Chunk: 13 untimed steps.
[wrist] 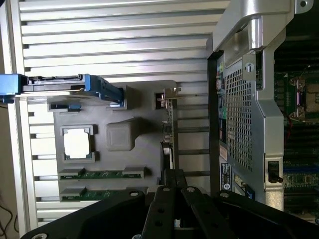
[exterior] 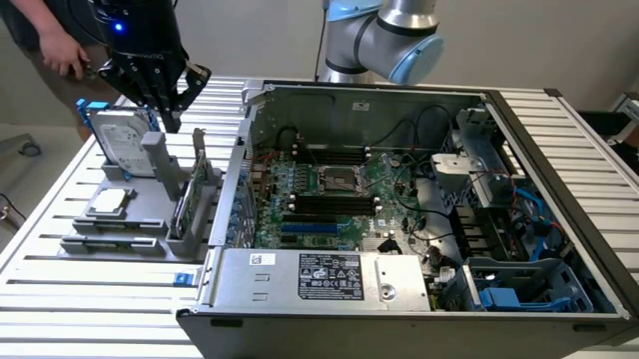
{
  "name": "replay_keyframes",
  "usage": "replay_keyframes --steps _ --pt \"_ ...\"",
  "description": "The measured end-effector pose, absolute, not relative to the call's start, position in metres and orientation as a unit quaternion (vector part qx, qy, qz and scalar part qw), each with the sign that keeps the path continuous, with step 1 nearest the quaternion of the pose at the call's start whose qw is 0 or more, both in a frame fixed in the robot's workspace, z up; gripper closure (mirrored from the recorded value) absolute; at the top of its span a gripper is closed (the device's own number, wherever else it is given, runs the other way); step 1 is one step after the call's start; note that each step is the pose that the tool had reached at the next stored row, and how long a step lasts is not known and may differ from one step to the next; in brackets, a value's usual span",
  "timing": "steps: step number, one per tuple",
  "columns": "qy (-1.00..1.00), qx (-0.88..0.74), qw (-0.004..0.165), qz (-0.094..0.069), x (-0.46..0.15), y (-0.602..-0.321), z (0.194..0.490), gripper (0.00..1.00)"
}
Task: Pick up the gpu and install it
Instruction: 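Pick up the gpu and move the gpu toward the slot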
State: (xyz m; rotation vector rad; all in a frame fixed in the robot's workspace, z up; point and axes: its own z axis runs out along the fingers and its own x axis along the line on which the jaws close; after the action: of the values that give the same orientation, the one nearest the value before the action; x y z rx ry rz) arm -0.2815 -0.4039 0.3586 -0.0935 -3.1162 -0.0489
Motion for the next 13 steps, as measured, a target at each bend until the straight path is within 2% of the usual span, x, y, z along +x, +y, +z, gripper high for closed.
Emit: replay_keyframes --steps 1,2,5,7,8,13 --pt "-0.999 -0.030 0.012 -0.016 -0.2815 -0.4039 0.3586 0.83" --pt "-0.999 -0.030 0.012 -0.016 -0.2815 -0.4039 0.3586 0.83" --pt "-0.999 -0.030 0.012 -0.016 -0.2815 -0.4039 0.3586 0.64" --pt "-0.999 -0.030 0.012 -0.016 -0.2816 -0.4039 0.3586 0.64" --pt "-0.999 -0.030 0.012 -0.016 -0.2824 -0.4039 0.3578 0.58" --pt "-0.999 -0.030 0.012 -0.016 -0.2896 -0.4039 0.3487 0.58"
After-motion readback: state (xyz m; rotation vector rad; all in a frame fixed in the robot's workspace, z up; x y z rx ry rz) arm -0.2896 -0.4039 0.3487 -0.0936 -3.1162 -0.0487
